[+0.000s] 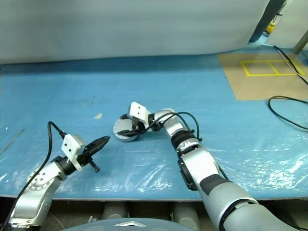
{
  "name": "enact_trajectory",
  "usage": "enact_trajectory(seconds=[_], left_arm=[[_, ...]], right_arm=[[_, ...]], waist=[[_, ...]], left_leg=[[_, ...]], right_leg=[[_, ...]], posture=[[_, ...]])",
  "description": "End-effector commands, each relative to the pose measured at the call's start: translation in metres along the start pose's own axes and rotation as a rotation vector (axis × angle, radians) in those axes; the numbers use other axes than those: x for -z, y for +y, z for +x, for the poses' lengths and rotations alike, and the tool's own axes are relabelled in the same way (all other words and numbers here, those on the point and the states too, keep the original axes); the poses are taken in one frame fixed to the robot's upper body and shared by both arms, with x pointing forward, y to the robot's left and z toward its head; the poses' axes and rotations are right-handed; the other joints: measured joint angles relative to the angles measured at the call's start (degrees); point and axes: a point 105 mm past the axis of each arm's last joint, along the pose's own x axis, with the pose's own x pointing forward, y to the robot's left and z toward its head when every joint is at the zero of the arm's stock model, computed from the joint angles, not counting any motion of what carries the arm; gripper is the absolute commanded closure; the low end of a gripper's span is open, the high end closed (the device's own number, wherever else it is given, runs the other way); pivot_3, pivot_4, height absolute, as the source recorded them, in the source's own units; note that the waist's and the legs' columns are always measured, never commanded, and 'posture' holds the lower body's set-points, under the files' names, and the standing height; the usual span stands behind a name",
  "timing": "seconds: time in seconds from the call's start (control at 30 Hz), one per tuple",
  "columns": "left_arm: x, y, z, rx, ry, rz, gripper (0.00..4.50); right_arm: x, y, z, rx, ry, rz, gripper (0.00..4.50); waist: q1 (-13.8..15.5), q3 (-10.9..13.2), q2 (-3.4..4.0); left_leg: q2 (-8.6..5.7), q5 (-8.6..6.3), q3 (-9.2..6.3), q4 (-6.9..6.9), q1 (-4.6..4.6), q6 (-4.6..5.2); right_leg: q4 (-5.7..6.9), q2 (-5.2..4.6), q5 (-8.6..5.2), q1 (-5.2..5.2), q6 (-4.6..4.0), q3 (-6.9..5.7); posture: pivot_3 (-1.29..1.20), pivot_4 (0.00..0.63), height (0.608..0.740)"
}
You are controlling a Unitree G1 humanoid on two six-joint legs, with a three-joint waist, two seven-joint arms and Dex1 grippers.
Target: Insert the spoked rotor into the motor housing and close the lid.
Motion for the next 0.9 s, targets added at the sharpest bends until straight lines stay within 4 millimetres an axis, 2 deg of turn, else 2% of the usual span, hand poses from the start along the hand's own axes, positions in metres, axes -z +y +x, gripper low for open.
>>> enact_trajectory(seconds=[0.03,0.3,0.47,0.9], left_arm=[[-0.004,-0.001,0.0,0.007,-0.017,0.017,4.5],[-0.004,0.0,0.001,0.007,-0.018,0.018,4.5],[-0.005,0.0,0.004,0.008,-0.022,0.021,4.5],[-0.005,0.001,0.005,0.011,-0.023,0.024,4.5]], right_arm=[[0.038,0.025,0.001,-0.081,0.115,0.106,1.52],[0.049,0.024,-0.001,-0.062,0.209,0.037,1.52],[0.049,0.026,-0.003,-0.089,0.205,0.045,1.52],[0.062,0.029,-0.011,-0.142,0.318,-0.016,1.52]], waist=[[0.0,0.0,0.0],[0.0,-0.1,0.1],[0.0,-0.1,0.24],[0.0,-0.2,0.52]], left_leg=[[0.0,0.0,0.0,0.0,0.0,0.0],[0.0,0.0,0.02,-0.01,0.07,0.0],[-0.02,-0.01,0.03,-0.09,0.51,0.0],[-0.05,-0.01,0.19,-0.3,0.5,0.01]], right_leg=[[0.0,0.0,0.0,0.0,0.0,0.0],[0.01,0.0,0.0,0.04,0.0,0.03],[0.04,-0.05,-0.02,0.28,0.05,0.09],[-0.06,-0.08,-0.03,0.25,0.05,0.19]], posture=[[0.0,0.15,0.74],[0.0,0.15,0.74],[0.0,0.15,0.74],[0.0,0.15,0.74]])
